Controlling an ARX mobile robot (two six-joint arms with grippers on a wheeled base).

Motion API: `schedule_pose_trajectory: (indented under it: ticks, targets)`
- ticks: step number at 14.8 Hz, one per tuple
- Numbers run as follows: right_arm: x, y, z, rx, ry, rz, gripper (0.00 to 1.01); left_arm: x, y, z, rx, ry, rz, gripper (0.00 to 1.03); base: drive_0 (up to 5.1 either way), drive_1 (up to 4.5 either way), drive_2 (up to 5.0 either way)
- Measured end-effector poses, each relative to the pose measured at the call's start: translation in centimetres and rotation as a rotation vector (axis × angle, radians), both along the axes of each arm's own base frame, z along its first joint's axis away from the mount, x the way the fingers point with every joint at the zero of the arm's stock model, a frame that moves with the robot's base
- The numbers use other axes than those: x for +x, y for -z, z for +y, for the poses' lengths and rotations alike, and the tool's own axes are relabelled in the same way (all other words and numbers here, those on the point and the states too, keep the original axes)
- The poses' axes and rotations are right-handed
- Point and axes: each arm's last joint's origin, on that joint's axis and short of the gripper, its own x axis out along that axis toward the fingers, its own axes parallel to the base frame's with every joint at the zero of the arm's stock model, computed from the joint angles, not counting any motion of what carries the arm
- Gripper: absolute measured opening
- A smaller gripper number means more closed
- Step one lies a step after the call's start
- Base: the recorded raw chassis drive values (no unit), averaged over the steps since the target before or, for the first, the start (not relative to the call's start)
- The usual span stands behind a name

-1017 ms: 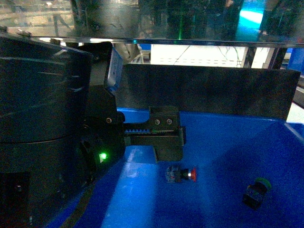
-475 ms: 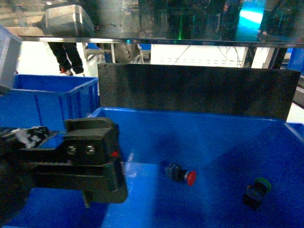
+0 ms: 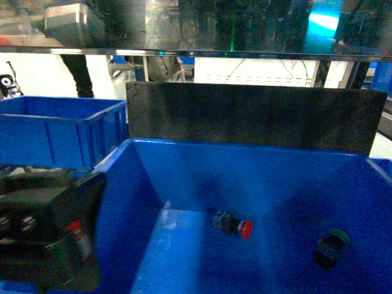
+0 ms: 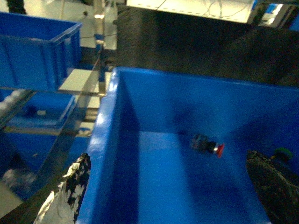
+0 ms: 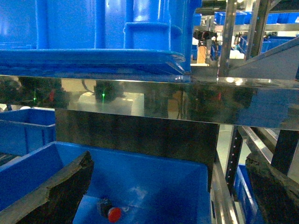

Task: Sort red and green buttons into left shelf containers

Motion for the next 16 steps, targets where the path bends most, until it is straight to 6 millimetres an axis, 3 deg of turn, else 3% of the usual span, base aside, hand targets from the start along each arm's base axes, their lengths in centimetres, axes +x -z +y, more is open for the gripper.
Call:
schedule_pose_trajectory:
  ticks: [2, 5, 10, 11, 13, 14, 16]
  targets:
    - [0.0, 0.0, 0.0, 0.000, 0.000, 0.000, 0.98, -2.0, 0.4, 2.6, 0.036, -0.077, 0.045, 0.98, 0.0, 0.00, 0.0]
    - [0.0, 0.0, 0.0, 0.000, 0.000, 0.000, 0.98, -4.9, -1.5, 6.5, 0.003, -0.242, -0.017, 0.98, 0.0, 0.00, 0.0]
    - [0.0, 0.0, 0.0, 0.000, 0.000, 0.000, 0.98, -5.5, -1.7, 7.1, -0.021, -0.256, -0.037, 0.98, 0.0, 0.00, 0.0]
    - [0.0, 0.0, 0.0, 0.000, 0.002, 0.005, 0.98, -5.4, -1.8, 7.3, -0.041, -0.190, -0.176, 0.90, 0.0, 0.00, 0.0]
    - [0.0, 0.6, 1.0, -0.023, 0.091, 0.128, 0.80, -6.4, -0.5, 7.7, 0.054, -0.119, -0.247, 0.70, 0.0, 0.00, 0.0]
    - [0.0, 1.0, 1.0, -0.053, 0.188, 0.124, 0.55, -6.7, -0.9, 8.2, 0.112, -0.100, -0.304, 0.45, 0.0, 0.00, 0.0]
    - [0.0, 1.4, 1.0, -0.065, 0.189, 0.119, 0.29, -6.7, -0.9, 9.3, 0.137, -0.121, -0.304, 0.17, 0.0, 0.00, 0.0]
